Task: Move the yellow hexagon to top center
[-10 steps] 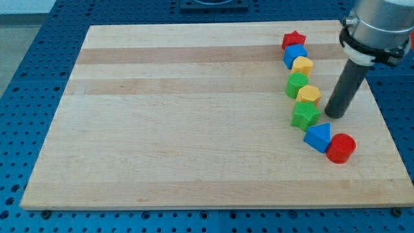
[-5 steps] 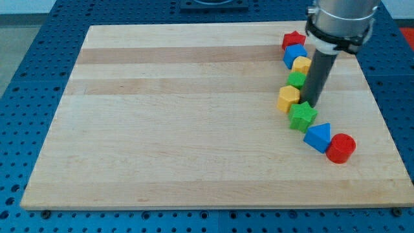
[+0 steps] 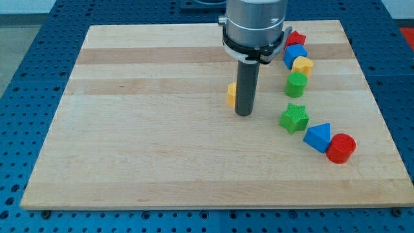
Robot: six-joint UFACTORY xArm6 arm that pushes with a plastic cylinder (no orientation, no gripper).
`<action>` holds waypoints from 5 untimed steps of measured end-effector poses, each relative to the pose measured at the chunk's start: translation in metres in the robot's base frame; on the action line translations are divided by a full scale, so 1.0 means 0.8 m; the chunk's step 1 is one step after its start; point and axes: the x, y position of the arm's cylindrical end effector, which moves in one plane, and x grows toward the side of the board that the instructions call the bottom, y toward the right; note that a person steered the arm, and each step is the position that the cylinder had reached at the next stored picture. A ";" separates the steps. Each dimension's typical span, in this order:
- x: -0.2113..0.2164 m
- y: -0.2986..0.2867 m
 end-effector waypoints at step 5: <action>-0.095 -0.053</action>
